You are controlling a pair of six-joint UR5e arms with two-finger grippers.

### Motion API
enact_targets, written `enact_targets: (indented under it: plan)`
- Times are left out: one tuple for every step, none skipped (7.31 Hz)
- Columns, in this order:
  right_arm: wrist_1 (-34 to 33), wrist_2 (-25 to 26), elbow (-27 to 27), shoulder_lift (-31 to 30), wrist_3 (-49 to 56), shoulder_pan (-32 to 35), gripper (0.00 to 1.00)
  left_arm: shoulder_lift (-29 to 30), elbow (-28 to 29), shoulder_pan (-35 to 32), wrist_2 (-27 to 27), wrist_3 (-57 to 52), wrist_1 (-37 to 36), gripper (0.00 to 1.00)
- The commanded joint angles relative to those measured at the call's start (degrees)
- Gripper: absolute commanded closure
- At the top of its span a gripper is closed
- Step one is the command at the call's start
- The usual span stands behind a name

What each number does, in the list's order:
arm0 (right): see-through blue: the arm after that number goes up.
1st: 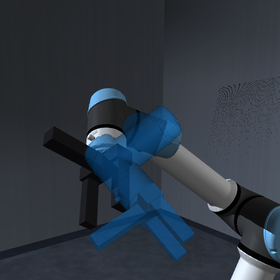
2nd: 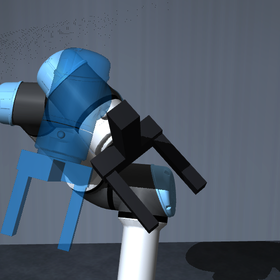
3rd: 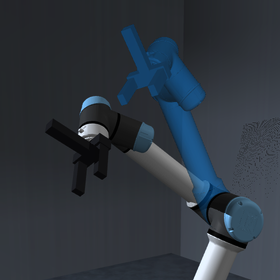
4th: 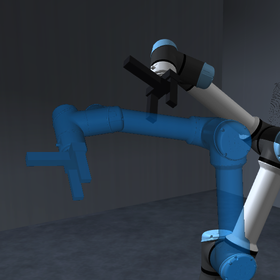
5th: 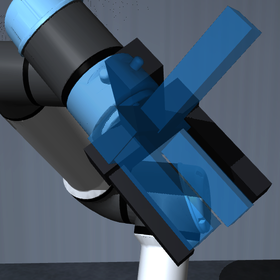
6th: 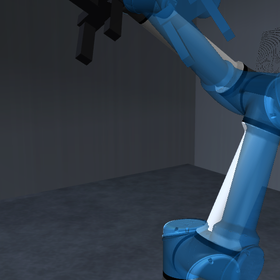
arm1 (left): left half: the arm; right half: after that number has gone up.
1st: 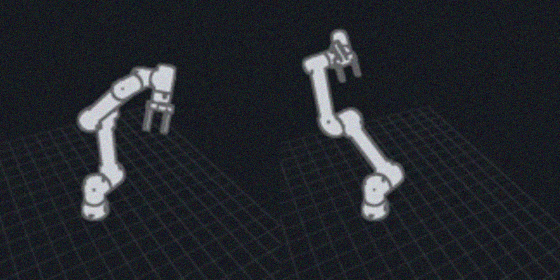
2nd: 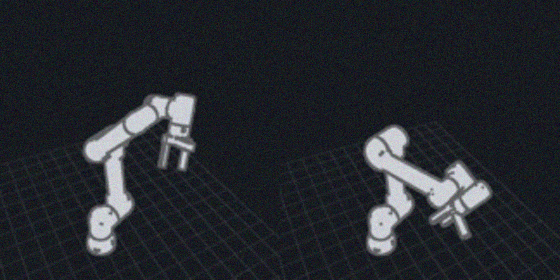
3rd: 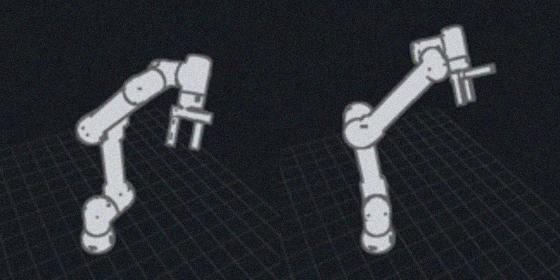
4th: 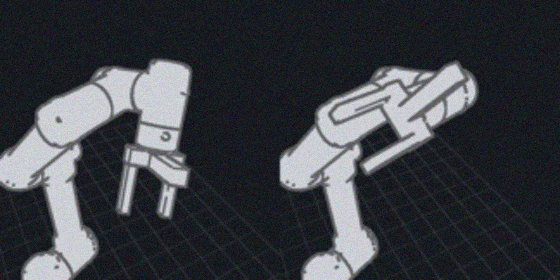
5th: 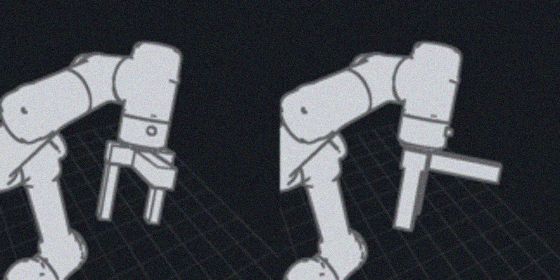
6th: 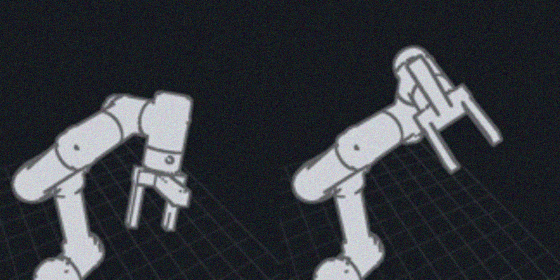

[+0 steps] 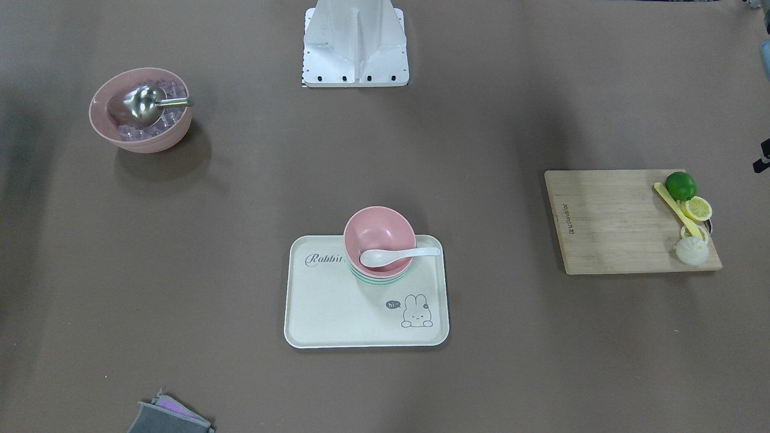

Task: Stack pink bowl on green and place spoon

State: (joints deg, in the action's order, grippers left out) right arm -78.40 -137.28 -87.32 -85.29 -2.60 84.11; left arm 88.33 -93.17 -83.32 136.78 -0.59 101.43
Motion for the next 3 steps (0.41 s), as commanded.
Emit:
enact_targets:
  plan:
    - [0.0, 0.0, -0.2, 0.0, -0.4, 0.0, 0.00, 0.1, -0.3, 0.0, 0.0, 0.0, 0.0, 0.02]
    - [0.0, -0.4, -0.1, -0.1, -0.3, 0.0, 0.00, 0.1, -0.5, 0.0, 0.0, 0.0, 0.0, 0.02]
    - [0.1, -0.4, 0.3, -0.1, -0.3, 0.0, 0.00, 0.1, -0.8, 0.0, 0.1, -0.1, 0.2, 0.02]
